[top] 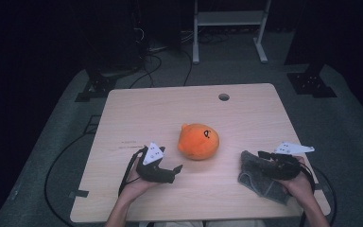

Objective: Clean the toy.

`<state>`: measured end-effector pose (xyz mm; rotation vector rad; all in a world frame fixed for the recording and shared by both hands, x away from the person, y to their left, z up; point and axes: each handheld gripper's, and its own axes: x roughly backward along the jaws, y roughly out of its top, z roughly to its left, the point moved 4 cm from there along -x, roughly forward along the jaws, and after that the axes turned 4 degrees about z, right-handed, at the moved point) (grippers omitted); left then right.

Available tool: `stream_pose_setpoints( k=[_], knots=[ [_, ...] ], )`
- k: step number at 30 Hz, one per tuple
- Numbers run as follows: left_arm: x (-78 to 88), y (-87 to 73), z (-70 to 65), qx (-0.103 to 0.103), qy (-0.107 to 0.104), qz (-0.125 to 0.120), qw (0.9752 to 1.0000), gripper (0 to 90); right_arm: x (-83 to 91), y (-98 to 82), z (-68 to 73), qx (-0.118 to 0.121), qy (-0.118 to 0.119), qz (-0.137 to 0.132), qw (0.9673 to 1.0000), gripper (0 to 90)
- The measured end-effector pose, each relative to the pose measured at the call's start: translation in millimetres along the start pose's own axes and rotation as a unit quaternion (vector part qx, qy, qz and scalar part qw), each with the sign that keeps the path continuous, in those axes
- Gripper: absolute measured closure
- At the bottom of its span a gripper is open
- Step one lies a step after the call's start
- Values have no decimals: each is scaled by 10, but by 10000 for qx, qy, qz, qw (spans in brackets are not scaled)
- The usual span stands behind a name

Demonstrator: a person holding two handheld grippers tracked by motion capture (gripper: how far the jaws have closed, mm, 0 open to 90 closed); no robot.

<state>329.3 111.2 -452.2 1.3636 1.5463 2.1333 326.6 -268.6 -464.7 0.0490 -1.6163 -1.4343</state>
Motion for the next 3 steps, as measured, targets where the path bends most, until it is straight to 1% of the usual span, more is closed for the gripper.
stream_pose_setpoints(
  k=[1,3],
  knots=[
    [-1,-15,9,-10,25,13,10000,84,0,-3,-1,0,4,6,10000,404],
    [-3,-39,31,34,22,14,10000,78,-1,-12,-1,-10,25,2,10000,404]
  ],
)
